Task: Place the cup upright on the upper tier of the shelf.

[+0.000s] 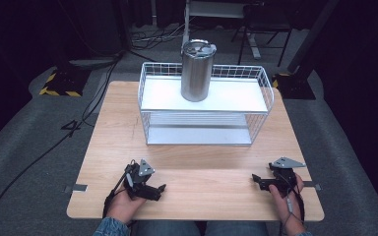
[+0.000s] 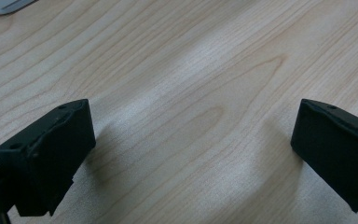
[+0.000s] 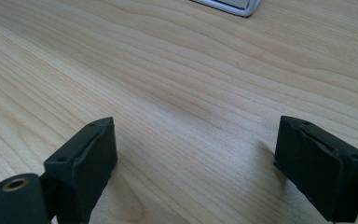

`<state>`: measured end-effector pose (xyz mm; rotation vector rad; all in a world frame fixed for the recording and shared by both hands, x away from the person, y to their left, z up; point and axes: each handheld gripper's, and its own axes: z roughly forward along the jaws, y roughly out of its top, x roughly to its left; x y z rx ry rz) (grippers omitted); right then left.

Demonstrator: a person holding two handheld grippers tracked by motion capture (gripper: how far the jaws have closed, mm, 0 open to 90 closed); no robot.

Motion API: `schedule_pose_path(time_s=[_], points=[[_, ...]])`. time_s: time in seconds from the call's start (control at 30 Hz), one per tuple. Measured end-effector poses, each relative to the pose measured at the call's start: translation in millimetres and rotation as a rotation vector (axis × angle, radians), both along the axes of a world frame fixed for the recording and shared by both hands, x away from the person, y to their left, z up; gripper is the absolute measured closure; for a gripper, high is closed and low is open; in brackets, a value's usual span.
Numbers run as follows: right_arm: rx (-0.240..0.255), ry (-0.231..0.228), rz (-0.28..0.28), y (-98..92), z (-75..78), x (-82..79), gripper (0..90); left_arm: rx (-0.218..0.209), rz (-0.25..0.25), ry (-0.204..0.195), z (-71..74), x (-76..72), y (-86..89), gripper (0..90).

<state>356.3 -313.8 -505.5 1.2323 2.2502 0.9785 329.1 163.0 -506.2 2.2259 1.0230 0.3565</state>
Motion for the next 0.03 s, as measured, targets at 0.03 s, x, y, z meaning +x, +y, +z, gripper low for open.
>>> schedule_pose_path(time_s=[0.03], points=[[0.0, 0.0, 0.0, 0.0, 0.0, 0.0, 13.2, -0.001, 0.0, -0.002, -0.1, 0.4, 0.1, 0.2]])
